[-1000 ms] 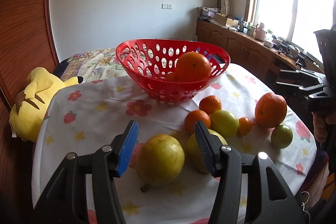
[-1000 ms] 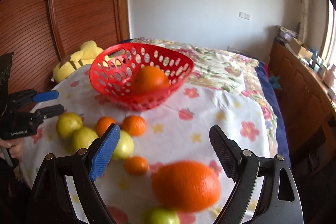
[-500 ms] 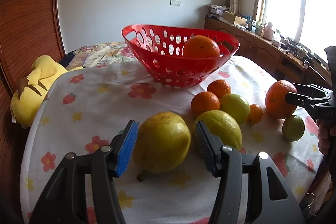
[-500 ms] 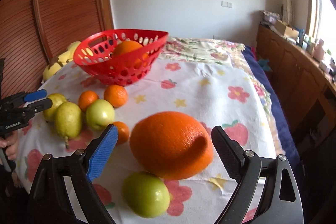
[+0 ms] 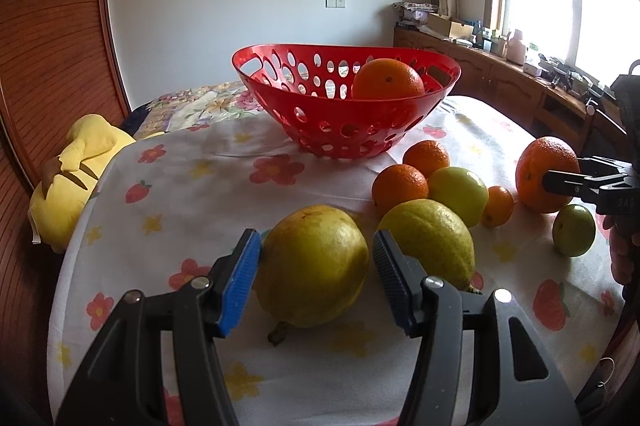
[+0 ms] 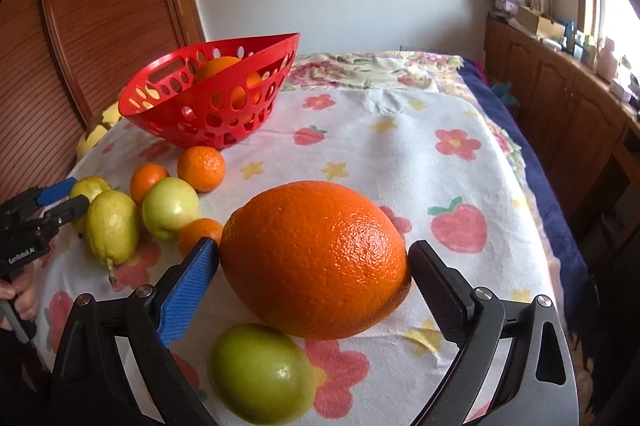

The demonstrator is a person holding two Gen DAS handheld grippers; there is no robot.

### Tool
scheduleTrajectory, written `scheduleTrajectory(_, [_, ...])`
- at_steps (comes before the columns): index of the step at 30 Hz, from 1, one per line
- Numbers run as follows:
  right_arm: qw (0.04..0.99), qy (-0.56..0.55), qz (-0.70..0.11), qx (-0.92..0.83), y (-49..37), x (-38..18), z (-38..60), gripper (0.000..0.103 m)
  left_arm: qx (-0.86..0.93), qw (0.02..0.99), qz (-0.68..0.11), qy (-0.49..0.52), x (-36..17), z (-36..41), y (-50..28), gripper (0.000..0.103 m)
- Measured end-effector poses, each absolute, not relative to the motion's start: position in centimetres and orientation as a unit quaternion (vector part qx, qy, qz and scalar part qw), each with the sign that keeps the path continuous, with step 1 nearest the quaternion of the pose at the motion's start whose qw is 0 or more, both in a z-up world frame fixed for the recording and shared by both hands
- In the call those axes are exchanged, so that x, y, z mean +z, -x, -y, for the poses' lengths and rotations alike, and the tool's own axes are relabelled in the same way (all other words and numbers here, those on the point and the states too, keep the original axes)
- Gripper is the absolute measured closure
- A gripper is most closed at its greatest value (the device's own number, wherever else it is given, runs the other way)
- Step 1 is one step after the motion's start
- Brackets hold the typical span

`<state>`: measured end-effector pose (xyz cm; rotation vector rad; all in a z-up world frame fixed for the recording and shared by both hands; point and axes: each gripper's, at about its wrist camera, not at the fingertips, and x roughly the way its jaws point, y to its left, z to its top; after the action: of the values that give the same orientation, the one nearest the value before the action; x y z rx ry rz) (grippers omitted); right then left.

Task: Organize fruits
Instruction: 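Grasp the large yellow pomelo with the left tool while the right tool grasps another orange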

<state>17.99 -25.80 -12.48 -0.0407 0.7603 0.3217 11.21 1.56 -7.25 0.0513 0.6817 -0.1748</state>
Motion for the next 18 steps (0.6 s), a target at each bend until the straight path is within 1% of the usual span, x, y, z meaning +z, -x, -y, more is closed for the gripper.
scheduleTrajectory(5, [0.915,-0.002,-0.369,0.163,-18.3,-12.9,26.0,0.004,-0.088,0.934,-0.344,-0.031,-7.6,-1.5,-11.1,0.043])
scheduleTrajectory(15, [0.914,0.017,-0.368,0.170,-18.4,-13.2,25.3,0.003,-0.083,0.924,-0.371,-0.049,-8.0,-1.1,-11.9,0.039])
scheduleTrajectory(18, [0.912,0.012,-0.371,0.174,-18.5,-13.3,25.4,0.004,-0.088,0.914,-0.393,-0.047,-8.6,-1.2,-12.5,0.039])
